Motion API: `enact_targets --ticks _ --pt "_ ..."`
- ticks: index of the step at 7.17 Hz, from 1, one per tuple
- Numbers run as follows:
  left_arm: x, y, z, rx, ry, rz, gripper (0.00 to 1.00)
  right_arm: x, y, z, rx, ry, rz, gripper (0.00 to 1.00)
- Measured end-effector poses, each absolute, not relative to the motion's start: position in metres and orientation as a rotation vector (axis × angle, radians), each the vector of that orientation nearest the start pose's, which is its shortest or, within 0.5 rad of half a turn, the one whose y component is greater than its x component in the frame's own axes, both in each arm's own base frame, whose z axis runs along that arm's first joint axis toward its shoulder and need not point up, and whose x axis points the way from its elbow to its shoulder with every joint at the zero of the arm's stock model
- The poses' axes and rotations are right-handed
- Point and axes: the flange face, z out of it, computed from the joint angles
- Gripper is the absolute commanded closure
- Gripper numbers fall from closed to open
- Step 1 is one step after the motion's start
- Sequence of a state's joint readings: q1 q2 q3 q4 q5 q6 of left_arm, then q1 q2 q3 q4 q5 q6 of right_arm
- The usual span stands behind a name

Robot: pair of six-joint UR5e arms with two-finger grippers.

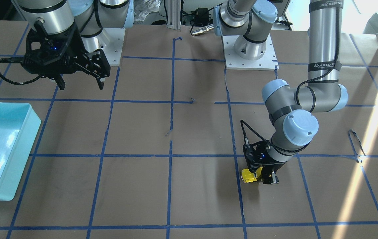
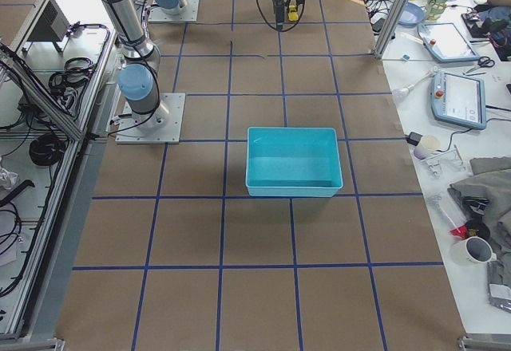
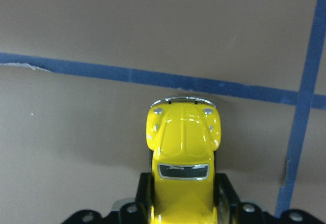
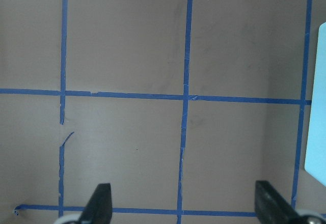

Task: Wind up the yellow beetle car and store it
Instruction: 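Drag the car backward toward the robot with the left gripper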

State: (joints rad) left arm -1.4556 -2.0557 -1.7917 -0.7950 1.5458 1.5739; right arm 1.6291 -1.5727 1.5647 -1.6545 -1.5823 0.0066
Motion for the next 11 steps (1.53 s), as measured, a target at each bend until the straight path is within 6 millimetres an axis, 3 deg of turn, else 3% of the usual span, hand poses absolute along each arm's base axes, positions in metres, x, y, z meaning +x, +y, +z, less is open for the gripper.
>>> enact_targets --ticks 5,11 --pt "-0.032 -0.614 0.189 2.117 2.274 -0.095 0.80 0.161 -0.491 0.500 -0.083 3.146 -0.145 0.00" --pt "0.033 -0.613 0.188 2.166 2.224 -0.097 0.80 0.161 -0.491 0.500 -0.080 3.145 -0.145 0.00"
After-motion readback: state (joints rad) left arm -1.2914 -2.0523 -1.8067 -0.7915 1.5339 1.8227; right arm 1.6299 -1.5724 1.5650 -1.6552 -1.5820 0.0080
